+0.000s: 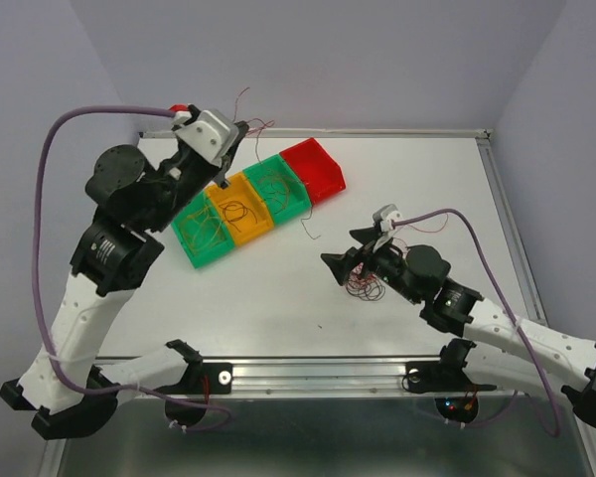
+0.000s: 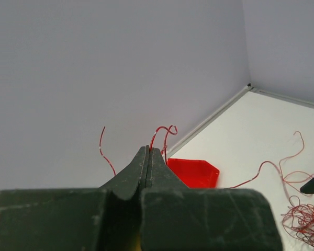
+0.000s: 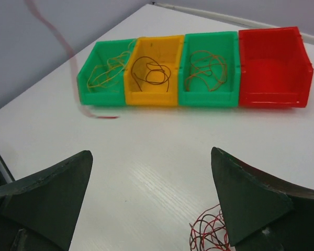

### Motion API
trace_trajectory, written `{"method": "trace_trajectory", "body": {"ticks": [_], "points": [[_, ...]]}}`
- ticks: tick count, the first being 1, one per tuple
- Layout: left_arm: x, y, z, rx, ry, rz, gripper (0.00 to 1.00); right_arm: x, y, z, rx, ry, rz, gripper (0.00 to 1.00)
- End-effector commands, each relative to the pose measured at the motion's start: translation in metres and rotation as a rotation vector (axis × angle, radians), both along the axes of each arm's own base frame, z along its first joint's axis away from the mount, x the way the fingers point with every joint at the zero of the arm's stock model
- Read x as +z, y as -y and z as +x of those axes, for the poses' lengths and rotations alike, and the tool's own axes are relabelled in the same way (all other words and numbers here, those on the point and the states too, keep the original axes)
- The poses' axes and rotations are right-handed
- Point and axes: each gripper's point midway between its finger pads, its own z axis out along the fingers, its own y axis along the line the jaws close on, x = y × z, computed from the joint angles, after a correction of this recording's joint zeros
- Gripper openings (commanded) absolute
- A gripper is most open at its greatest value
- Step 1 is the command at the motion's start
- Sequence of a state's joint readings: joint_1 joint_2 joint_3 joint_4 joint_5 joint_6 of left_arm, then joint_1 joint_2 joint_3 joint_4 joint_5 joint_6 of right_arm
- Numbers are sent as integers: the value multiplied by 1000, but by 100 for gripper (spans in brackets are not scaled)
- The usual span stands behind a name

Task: Untangle the cables

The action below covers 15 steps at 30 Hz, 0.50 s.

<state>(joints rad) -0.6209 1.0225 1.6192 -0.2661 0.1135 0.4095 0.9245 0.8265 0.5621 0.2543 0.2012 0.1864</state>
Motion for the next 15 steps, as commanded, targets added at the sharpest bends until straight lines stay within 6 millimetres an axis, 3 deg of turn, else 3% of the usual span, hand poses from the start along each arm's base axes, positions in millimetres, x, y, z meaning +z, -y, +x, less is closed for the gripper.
{"method": "trace_trajectory", "body": {"ticks": [1,4,7,12,15], "points": [[-3,26,9,-89,7,-9,0,76,-29,-11,164,208,82,100],[-12,39,11,-140,-15,9,0,98,-42,-21,254,273,92,100],[-22,51,13,-190,-40,24,0,119,-48,-18,261,319,95,100],[-38,64,14,-242,-83,40,0,140,-57,3,201,400,54,100],[-48,73,14,-287,-110,46,0,153,-57,28,85,437,66,99]]}}
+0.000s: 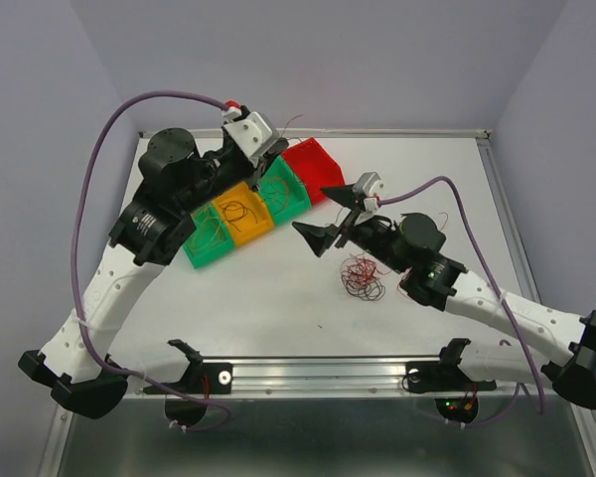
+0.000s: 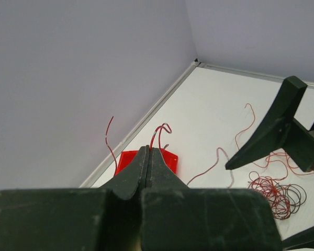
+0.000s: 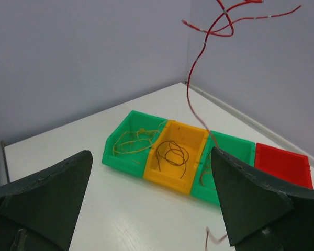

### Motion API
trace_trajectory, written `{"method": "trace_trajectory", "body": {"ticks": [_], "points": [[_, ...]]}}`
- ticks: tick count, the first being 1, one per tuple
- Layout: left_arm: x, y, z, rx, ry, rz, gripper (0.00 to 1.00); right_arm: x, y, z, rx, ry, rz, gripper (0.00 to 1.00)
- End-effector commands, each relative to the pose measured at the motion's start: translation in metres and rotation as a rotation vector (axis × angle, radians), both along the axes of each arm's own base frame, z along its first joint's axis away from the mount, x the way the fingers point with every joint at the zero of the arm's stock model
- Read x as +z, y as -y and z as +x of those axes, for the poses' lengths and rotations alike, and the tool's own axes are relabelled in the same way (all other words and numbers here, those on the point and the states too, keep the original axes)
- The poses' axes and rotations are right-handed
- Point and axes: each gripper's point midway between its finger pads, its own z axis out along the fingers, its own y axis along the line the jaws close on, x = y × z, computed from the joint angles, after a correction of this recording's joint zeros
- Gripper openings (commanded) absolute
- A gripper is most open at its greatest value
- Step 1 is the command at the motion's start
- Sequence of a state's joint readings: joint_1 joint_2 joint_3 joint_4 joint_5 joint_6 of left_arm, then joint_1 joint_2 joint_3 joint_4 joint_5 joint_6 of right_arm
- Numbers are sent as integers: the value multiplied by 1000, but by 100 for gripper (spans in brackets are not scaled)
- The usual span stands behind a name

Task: Untangle the cables

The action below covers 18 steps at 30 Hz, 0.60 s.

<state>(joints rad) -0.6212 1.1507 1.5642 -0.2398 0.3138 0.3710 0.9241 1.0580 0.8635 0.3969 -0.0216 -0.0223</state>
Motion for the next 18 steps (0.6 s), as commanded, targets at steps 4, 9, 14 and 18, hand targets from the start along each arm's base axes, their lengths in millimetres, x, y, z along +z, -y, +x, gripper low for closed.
{"method": "trace_trajectory", "body": {"ticks": [4,9,14,18], "points": [[-5,23,-10,-132,-29,-38,0,66,7,32,-102,181,143,98],[-12,30,-13,-176,-60,-47,0,79,10,31,-63,223,219,92],[-17,34,-18,-204,-86,-52,0,85,26,39,-64,203,324,76],[-20,37,-23,-229,-101,-56,0,87,27,44,-48,195,356,69]]}}
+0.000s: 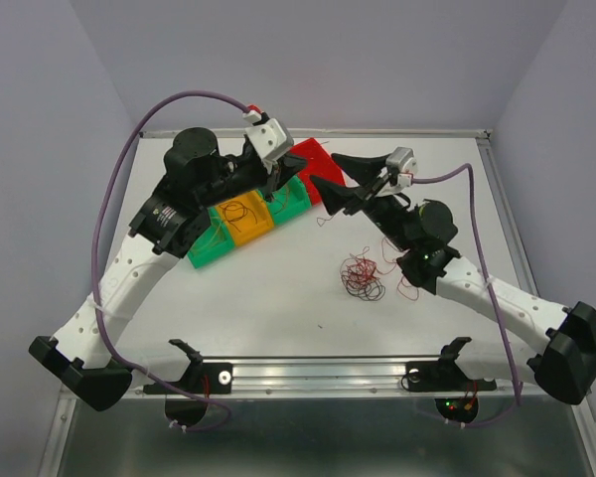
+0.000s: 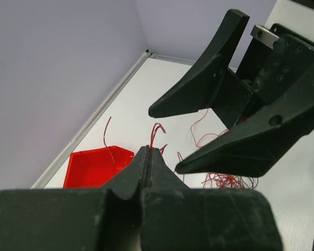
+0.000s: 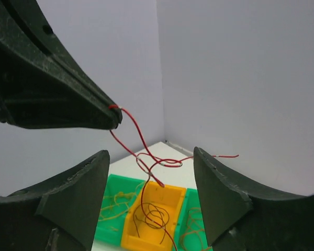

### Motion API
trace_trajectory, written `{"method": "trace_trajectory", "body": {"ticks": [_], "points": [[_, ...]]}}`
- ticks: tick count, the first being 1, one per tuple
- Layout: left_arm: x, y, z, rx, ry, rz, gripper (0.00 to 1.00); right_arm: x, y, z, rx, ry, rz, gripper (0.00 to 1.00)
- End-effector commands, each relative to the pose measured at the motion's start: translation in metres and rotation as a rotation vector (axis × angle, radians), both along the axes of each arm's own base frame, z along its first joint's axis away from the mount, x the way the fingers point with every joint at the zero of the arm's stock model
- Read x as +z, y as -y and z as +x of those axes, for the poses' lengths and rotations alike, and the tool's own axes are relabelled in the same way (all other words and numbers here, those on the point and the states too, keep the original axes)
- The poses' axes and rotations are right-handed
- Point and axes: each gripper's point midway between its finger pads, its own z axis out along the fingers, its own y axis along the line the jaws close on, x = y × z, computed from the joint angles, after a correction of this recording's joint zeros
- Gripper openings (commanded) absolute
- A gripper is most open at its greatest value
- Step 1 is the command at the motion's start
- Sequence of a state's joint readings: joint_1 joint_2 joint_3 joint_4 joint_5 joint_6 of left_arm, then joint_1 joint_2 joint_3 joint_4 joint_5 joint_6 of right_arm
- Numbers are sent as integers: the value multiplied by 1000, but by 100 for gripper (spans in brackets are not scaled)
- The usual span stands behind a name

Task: Untangle the cables

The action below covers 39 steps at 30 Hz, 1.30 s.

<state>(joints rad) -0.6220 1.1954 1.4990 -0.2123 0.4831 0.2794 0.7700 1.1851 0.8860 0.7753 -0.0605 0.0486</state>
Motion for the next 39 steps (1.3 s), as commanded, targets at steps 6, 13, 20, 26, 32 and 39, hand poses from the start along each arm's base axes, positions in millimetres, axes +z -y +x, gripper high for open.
{"method": "trace_trajectory", "body": {"ticks": [6,13,20,26,32,39], "points": [[17,7,-21,-91,5,-65,0,31,-2,-2,54,74,101,59],[15,9,-25,-112,-23,-57,0,22,-15,-3,92,115,32,56],[5,12,-22,-117,-52,-34,0,18,-17,-1,80,145,-4,8],[6,-4,5,50,14,-44,16,13,-8,23,-6,65,10,1],[9,-34,48,284,85,-82,99,4,-5,71,-47,-24,19,1],[2,-64,61,377,87,-94,99,5,-7,128,-90,-22,8,1]]}}
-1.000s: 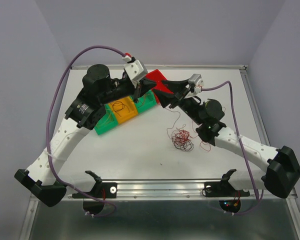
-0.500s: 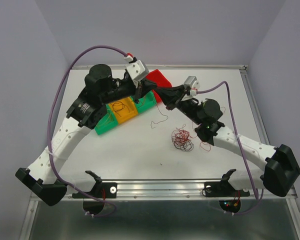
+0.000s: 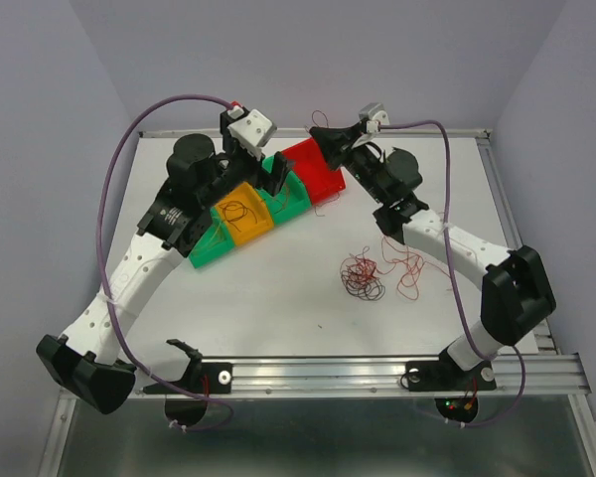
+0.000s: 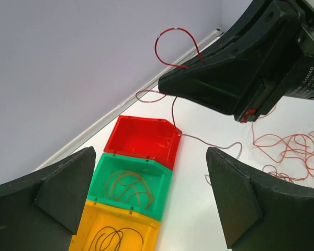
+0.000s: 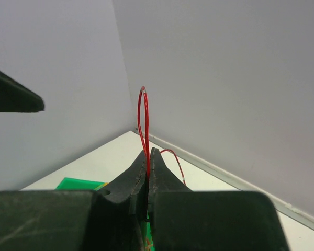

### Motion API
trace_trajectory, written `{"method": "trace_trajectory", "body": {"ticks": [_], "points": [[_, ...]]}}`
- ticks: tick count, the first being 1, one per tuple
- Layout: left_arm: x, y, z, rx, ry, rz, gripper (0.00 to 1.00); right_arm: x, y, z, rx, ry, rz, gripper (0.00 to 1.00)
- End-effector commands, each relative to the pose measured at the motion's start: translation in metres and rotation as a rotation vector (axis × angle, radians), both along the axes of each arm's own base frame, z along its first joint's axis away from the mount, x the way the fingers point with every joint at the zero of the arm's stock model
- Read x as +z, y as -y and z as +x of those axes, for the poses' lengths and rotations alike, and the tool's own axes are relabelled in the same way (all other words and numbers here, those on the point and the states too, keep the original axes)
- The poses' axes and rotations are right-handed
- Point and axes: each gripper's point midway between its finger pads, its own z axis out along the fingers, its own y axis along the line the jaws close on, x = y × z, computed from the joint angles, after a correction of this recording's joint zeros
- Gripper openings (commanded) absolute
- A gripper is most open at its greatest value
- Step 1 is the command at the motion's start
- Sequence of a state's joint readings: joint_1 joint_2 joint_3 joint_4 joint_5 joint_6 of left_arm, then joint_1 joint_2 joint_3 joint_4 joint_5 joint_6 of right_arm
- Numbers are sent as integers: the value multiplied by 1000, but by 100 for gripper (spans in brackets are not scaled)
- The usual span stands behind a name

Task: Untangle the cables

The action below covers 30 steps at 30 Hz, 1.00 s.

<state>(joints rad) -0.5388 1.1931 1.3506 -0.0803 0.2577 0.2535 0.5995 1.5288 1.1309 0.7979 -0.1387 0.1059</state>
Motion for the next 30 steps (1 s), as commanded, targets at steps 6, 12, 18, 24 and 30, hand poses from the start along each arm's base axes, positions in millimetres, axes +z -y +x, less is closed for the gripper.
{"method": "trace_trajectory", "body": {"ticks": [6,12,18,24,30], "points": [[7,-37,1,112,106,-44,99,38,-5,53,42,173,-32,1],[-21,-51,2,154,91,-25,99,29,-7,107,87,204,-63,0],[-46,-60,7,167,72,7,99,18,-4,147,112,195,-47,1],[-58,-65,12,194,74,18,99,-6,-10,164,131,171,-60,1],[-61,-64,14,191,68,21,99,-60,-15,159,180,106,-62,1]]}}
